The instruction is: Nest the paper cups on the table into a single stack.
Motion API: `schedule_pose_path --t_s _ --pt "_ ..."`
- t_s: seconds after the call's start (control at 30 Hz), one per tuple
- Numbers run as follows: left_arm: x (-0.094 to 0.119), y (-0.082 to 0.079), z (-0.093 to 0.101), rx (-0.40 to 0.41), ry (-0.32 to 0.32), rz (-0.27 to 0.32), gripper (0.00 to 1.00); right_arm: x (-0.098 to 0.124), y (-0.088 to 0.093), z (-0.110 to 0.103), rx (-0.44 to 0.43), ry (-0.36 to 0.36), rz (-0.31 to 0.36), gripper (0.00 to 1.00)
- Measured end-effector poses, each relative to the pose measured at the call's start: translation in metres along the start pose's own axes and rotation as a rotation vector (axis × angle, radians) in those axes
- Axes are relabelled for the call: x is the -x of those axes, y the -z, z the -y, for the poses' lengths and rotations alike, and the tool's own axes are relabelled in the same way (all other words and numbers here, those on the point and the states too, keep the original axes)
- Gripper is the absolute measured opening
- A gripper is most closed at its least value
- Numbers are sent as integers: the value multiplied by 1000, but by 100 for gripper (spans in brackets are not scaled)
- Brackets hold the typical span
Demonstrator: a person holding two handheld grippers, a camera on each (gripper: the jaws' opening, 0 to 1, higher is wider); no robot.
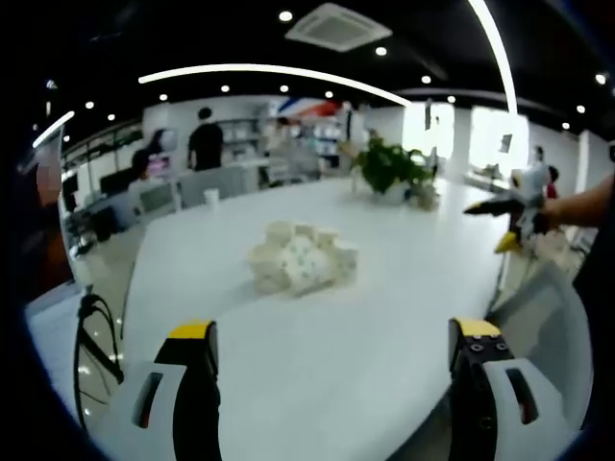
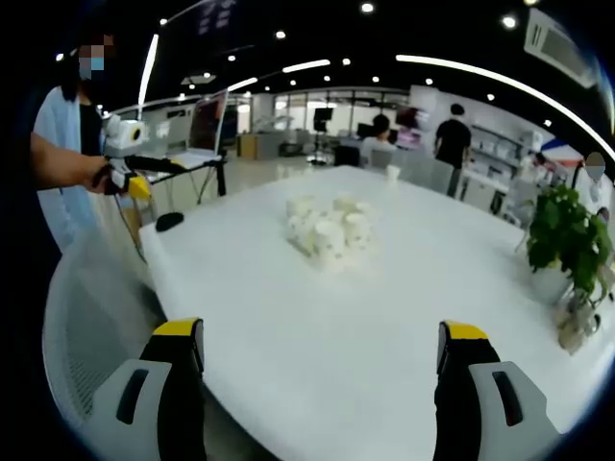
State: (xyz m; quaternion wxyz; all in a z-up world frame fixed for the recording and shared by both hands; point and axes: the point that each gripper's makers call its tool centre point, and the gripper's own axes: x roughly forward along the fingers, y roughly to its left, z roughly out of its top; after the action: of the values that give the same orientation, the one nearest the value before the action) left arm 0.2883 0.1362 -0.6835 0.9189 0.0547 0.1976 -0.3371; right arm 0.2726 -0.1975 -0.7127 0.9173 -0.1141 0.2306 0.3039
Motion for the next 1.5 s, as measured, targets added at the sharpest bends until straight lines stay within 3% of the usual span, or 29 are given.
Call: schedule_pose_path --t_s 0.27,0.53,0.67,1.0,1.3,1.5 --pt "3 5 -5 -18 -21 -26 98 -9 -4 4 11 -12 1 100" --pt "3 4 -10 6 -34 -4 99 -19 -5 7 20 -22 2 100" --pt "0 5 -13 -24 -43 3 98 -21 -6 8 17 -25 8 100" --pt "-27 7 -18 37 -15 30 98 -25 -10 9 7 -19 17 100" --pt "-56 -4 -19 68 6 61 98 -25 -9 3 -5 -14 19 100" --pt "-70 -5 -19 67 8 49 98 -23 -6 2 -9 -10 14 100"
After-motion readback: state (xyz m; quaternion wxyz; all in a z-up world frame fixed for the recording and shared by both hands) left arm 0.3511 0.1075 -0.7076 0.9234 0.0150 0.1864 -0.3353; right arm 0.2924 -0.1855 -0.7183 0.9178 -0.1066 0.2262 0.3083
